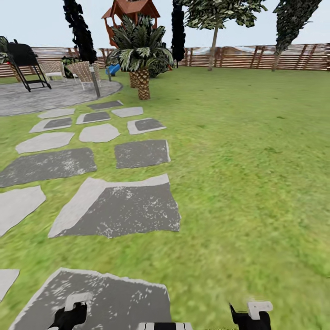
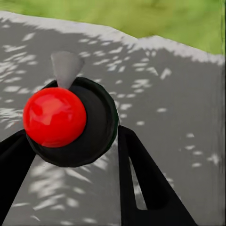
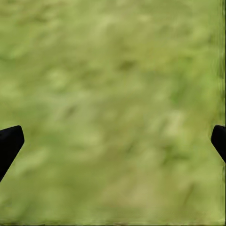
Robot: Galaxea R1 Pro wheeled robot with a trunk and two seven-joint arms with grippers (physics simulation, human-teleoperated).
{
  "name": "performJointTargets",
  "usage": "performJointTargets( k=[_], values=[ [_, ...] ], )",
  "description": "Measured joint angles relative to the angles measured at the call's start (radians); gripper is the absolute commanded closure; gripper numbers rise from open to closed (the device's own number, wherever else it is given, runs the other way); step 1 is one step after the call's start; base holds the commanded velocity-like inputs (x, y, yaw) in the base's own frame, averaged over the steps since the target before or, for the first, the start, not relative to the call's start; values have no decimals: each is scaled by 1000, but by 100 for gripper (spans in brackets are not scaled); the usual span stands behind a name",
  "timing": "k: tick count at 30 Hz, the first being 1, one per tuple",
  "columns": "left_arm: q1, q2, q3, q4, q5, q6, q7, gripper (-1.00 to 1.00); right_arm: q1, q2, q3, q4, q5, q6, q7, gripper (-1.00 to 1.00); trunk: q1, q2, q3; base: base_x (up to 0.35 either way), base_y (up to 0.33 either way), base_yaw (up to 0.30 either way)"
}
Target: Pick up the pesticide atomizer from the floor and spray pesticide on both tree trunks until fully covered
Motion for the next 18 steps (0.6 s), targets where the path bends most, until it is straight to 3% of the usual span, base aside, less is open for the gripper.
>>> performJointTargets(
  k=[18],
  values=[
    [0, -6, -3, 10, -10, 0, 0, 100, 0, 0, -1, 22, 0, -6, 0, -100, -69, 126, 57, 0, 0, -298]
  ],
)
